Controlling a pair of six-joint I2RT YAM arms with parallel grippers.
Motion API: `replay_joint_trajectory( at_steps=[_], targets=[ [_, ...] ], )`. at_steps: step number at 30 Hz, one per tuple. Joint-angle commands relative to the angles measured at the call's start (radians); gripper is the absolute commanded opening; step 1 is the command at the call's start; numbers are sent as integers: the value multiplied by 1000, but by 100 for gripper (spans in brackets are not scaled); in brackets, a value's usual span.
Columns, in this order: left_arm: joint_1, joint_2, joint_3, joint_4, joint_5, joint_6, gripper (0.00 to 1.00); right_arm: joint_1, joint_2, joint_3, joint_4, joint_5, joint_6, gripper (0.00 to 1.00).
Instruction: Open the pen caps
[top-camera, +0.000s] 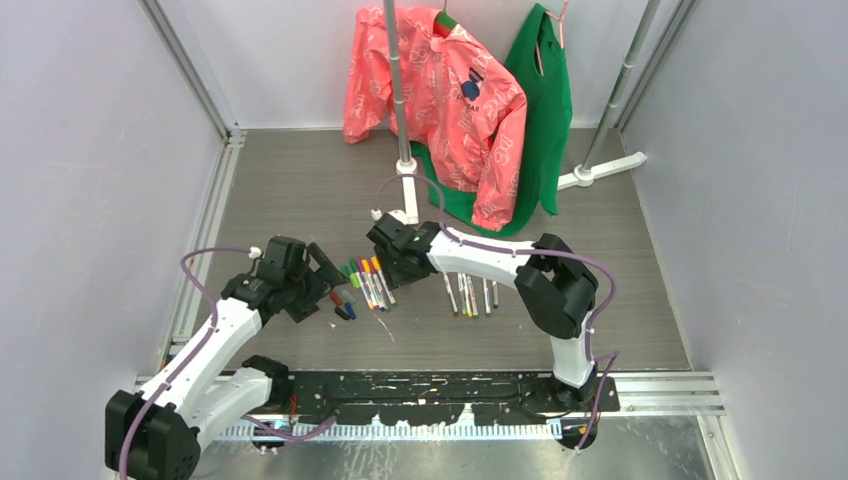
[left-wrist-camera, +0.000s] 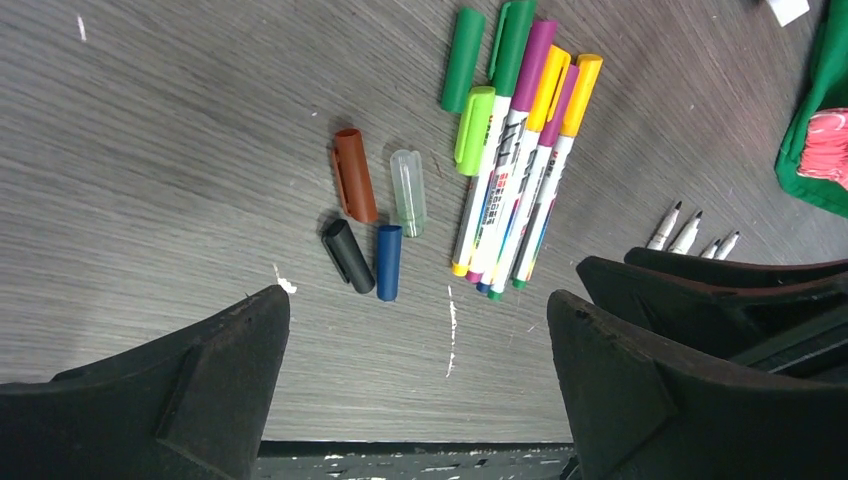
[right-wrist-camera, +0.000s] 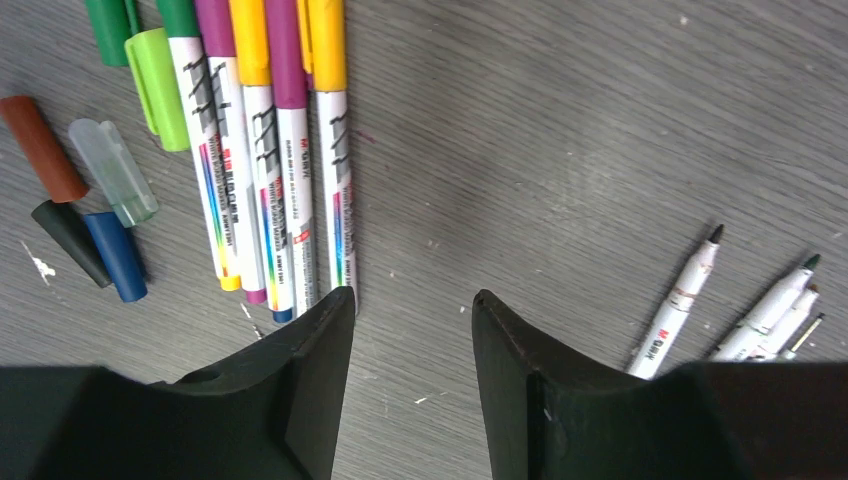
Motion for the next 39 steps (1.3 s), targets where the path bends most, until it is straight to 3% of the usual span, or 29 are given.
replay_joint_trajectory(
  at_steps=[1,25,39],
  targets=[
    [9,-51,18,-44,-20,7,98,11,12,64,3,-25,-20,52],
    [12,-111,48,-129,-63,6,88,67,127,133,-56,-41,-32,49],
    [12,-117,64,-167,-97,8,88,79,171,80,-87,-28,-4,31]
  ],
)
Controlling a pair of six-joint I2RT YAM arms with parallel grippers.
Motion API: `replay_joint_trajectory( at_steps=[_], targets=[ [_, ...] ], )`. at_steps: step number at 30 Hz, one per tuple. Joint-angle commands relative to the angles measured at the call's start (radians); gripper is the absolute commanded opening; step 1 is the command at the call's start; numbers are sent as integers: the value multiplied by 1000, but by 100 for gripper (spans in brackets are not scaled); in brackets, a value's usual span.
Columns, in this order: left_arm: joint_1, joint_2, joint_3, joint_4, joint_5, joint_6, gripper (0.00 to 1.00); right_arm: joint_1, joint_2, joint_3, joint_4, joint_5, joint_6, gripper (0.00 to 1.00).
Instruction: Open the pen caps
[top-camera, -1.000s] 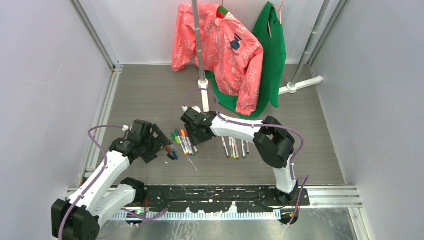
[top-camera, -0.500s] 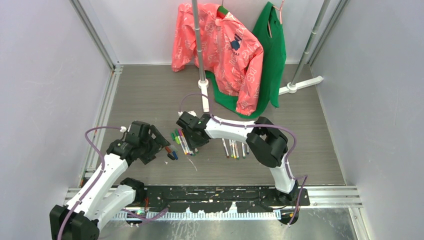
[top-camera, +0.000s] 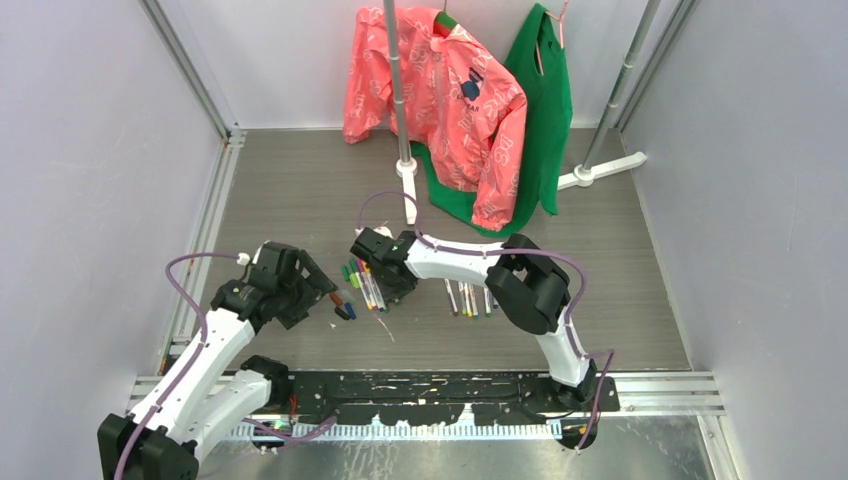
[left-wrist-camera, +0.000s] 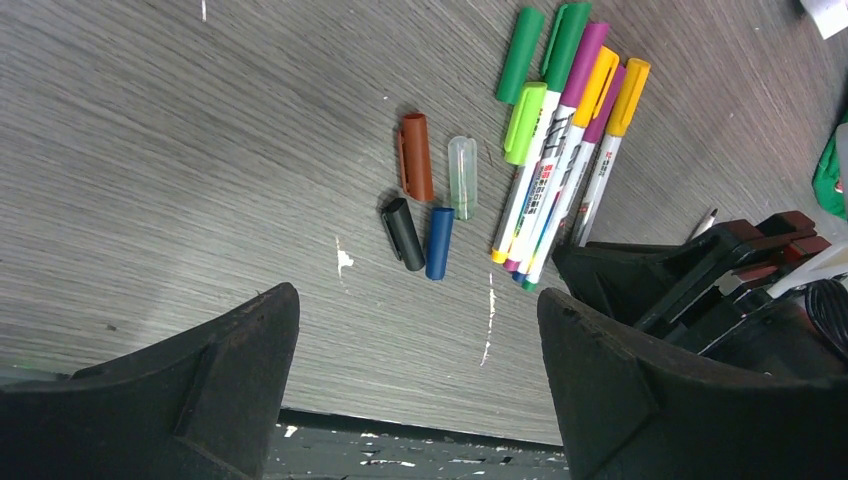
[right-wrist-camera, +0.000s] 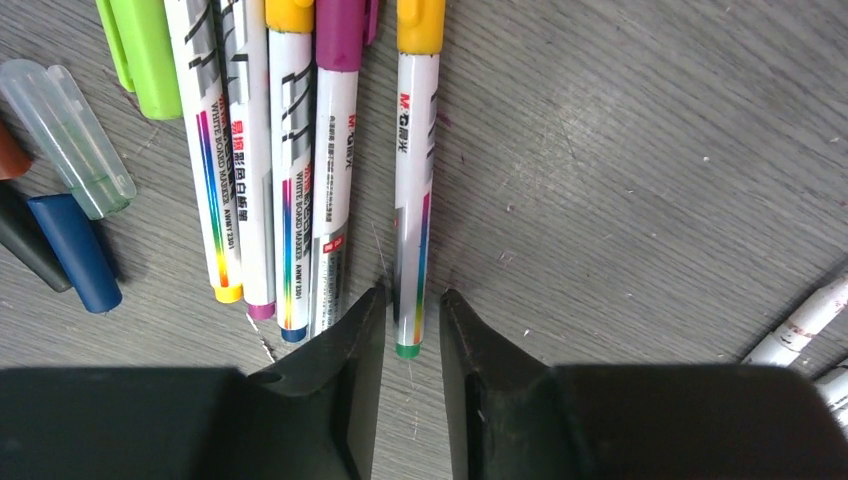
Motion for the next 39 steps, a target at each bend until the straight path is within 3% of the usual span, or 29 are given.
replay_joint_trajectory(
  at_steps=[1,12,27,39],
  targets=[
    [6,-16,45,-15,-30,1,88,8,14,-35,-16,4,22,30],
    [6,3,49,-10,-24,-38,88,2,-53,-123,4,5,46,1],
    [6,46,36,142,91,-69,85,-17,-268,-254,57,-37,89,1],
    [-11,175,83,252,177,-97,77,3,-372,-248,70,-128,132,1]
  ],
)
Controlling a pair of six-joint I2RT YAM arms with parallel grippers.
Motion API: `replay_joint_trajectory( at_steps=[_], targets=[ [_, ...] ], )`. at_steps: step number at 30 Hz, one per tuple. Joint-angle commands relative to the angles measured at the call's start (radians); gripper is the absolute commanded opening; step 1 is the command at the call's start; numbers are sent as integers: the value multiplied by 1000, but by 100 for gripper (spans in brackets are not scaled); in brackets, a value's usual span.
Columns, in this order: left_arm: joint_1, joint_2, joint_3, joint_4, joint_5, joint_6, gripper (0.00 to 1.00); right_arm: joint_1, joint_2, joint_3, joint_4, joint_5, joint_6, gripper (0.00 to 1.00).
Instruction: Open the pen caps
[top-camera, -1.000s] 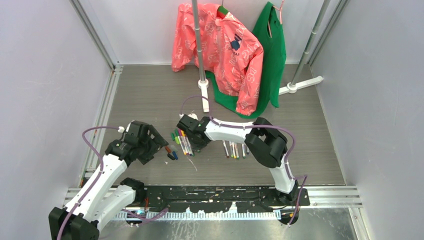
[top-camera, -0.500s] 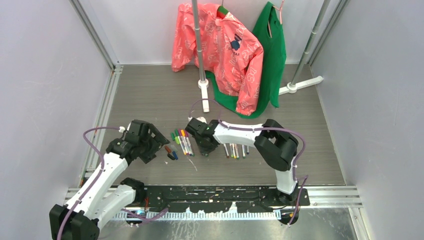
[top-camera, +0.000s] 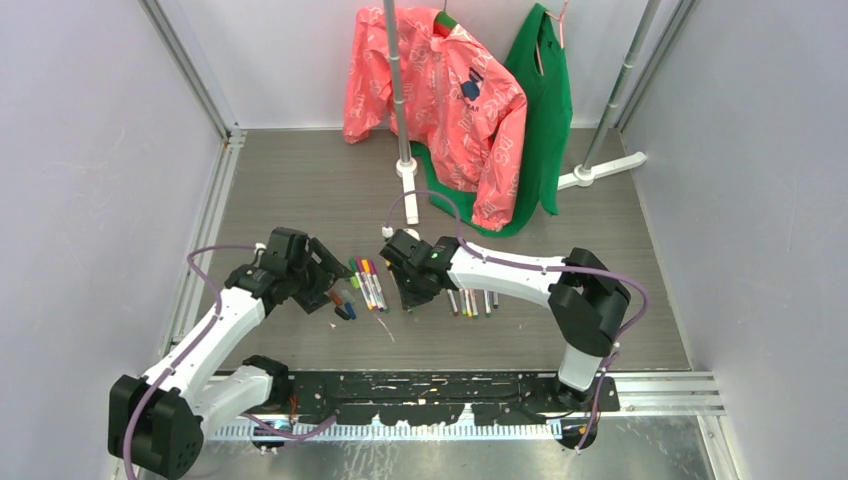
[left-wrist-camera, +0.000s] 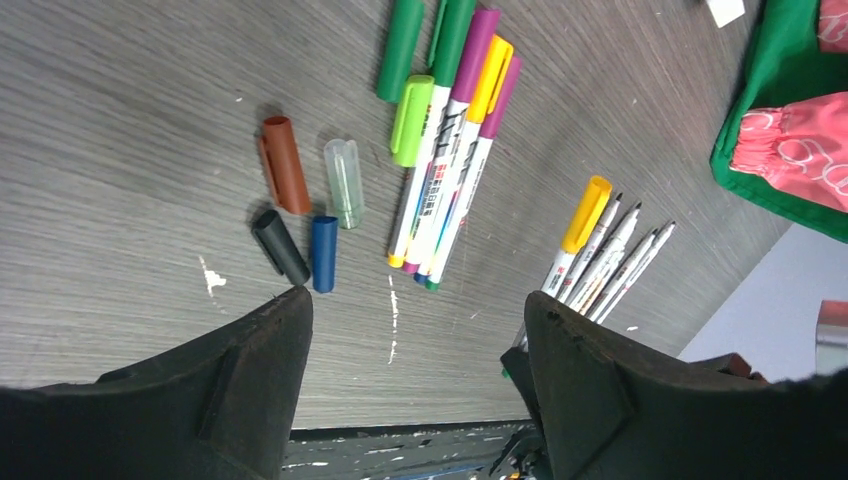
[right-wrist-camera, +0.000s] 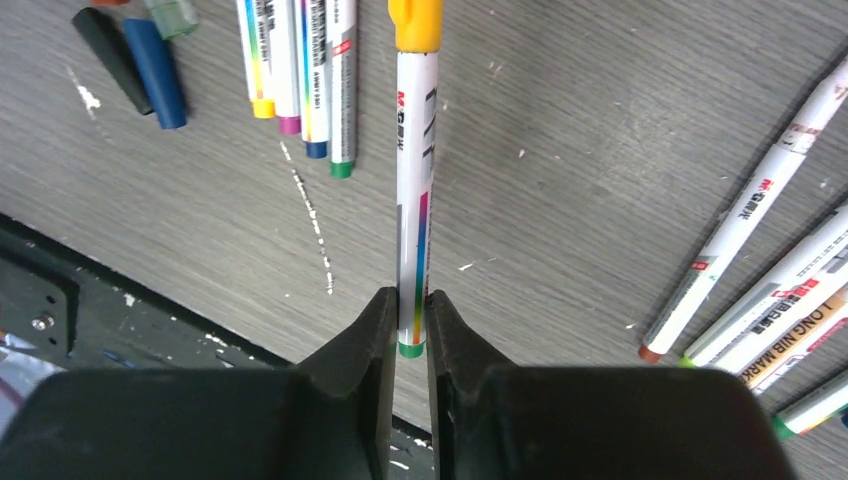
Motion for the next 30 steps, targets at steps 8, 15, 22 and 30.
replay_joint_trajectory(
  at_steps=[8,15,22,30],
  targets=[
    [-83,141,143,90,3,-34,75,49,-21,93,-1,-89,17,1],
    [-135,232,197,88,-22,-55,73,62,-10,152,-23,-90,8,1],
    [-151,276,215,69,-60,-71,63,67,-11,179,-39,-97,3,1],
    [-151,291,218,73,-67,-81,47,68,-10,188,-45,-114,-1,1]
  ],
)
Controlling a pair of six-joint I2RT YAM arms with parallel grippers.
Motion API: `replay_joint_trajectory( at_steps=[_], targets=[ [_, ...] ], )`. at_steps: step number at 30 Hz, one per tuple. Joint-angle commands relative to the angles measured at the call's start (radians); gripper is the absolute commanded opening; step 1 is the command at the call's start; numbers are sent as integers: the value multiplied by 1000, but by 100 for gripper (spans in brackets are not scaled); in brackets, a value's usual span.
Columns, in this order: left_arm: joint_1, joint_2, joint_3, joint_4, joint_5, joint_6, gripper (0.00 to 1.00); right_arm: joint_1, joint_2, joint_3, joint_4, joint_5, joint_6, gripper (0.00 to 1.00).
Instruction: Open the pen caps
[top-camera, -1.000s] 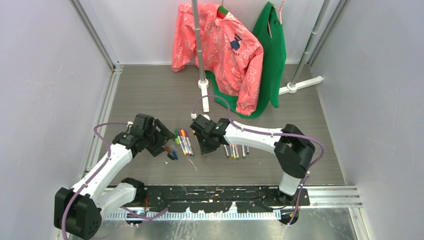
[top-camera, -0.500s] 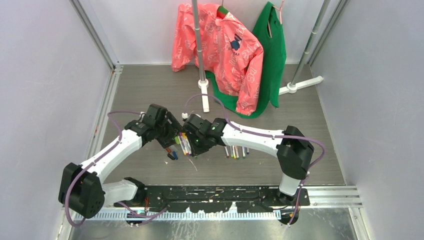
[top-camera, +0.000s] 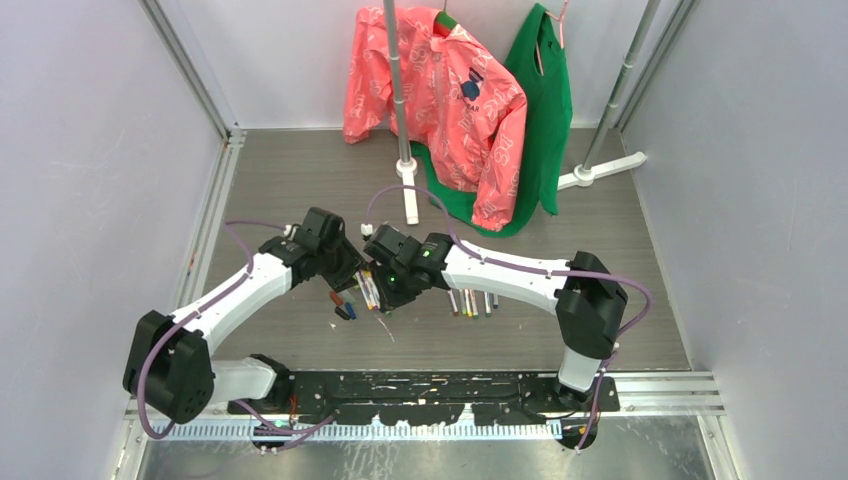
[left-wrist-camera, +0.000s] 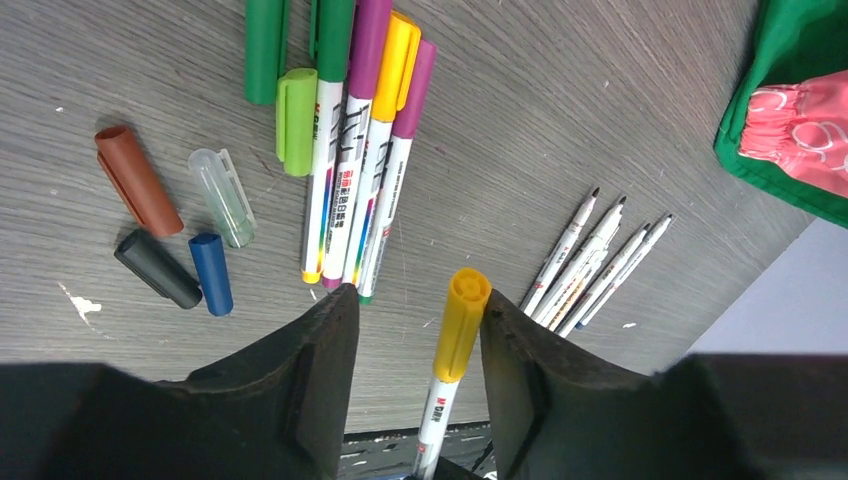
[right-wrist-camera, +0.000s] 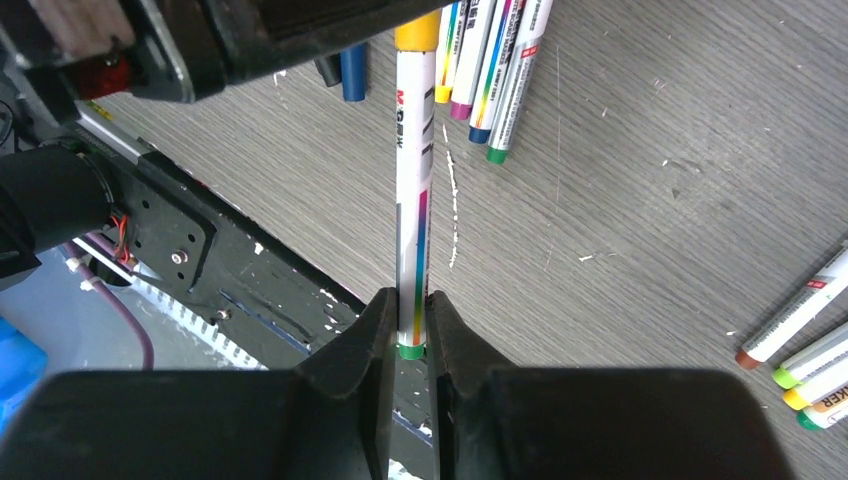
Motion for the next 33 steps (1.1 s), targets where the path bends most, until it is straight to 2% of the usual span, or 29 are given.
replay_joint_trajectory(
  at_steps=[1,11,12,14,15,18,23,26,33],
  targets=[
    [-4,10,47,13,-47,-9,47,7,-1,50,0,-27,-7,1],
    [-3,31,46,51,-43,8,18,12,15,68,0,-55,-10,1],
    [-4,33,47,56,-40,11,15,11,16,66,0,-55,-10,1],
    [-4,36,44,72,-38,16,2,11,16,66,0,-58,-15,1],
    [-4,38,43,77,-16,20,0,11,14,65,3,-60,-17,1],
    [-4,31,34,100,6,33,0,10,10,65,13,-67,-24,3],
    [-4,6,19,114,13,55,0,9,25,93,8,-83,-47,22],
    [-4,0,14,123,29,67,0,1,33,116,3,-91,-55,28],
    [-3,-16,7,124,61,78,0,-12,70,162,-20,-97,-68,30]
  ],
)
